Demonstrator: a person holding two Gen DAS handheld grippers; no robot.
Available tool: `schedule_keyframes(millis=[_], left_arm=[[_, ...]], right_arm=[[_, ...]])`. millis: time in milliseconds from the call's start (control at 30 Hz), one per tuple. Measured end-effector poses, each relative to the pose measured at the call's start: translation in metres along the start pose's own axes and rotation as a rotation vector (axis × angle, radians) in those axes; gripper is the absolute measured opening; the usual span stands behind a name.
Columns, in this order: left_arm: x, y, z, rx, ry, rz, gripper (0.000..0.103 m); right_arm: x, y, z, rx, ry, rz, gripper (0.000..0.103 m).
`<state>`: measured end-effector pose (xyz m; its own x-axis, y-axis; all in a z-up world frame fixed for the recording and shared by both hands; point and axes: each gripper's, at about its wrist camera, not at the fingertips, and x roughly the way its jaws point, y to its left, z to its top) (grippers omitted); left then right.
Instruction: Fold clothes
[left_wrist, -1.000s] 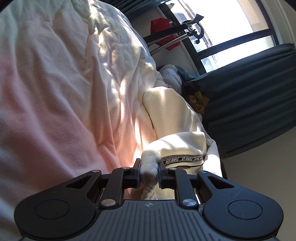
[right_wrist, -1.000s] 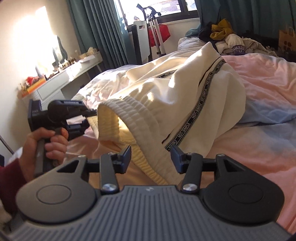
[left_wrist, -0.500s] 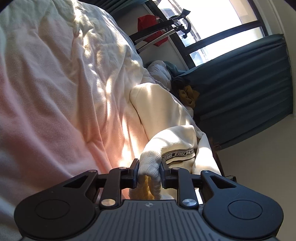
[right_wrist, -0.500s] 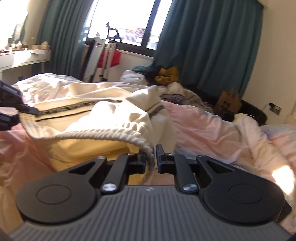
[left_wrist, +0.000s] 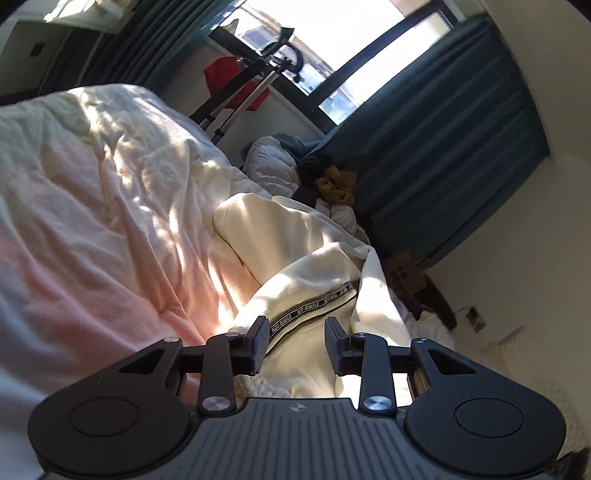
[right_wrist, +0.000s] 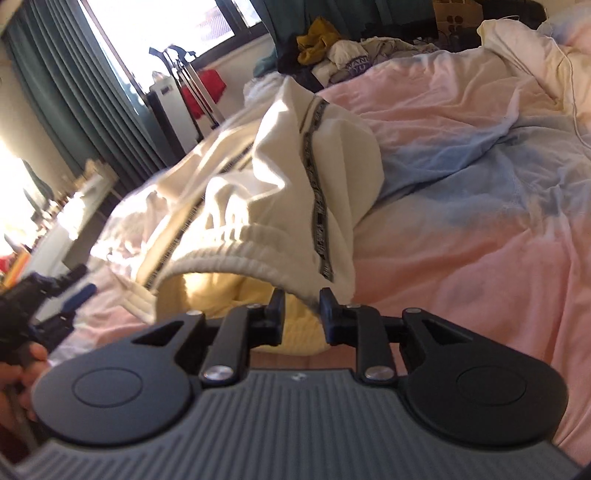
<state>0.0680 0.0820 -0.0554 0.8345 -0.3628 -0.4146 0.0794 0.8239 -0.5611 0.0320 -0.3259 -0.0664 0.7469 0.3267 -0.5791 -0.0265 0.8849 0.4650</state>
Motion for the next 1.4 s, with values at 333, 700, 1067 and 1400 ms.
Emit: schedule_keyframes(millis=[333, 700, 1067, 1400], left_arm=[[0.073, -0.057, -0.049, 0.660, 0.132, 0.225, 0.049], [0.117, -0.035, -0.049, 0.760, 0.293, 0.119, 0.050], [0.117, -0.031, -0.045, 0.742, 0.277, 0.082, 0.053], [0.110, -0.040, -0.048, 0.757, 0.249, 0.116, 0.054]], right_arm=[[-0.005, -0.021, 0.014, 0.146, -0.096, 0.096, 0.053], [0.070, -0.012, 0.037, 0.069, 0.050, 0.161, 0.067], [0.084, 0.005, 0.023, -0.029, 0.102, 0.188, 0.067], [0.069, -0.044, 0.025, 0.257, 0.010, 0.078, 0.068]])
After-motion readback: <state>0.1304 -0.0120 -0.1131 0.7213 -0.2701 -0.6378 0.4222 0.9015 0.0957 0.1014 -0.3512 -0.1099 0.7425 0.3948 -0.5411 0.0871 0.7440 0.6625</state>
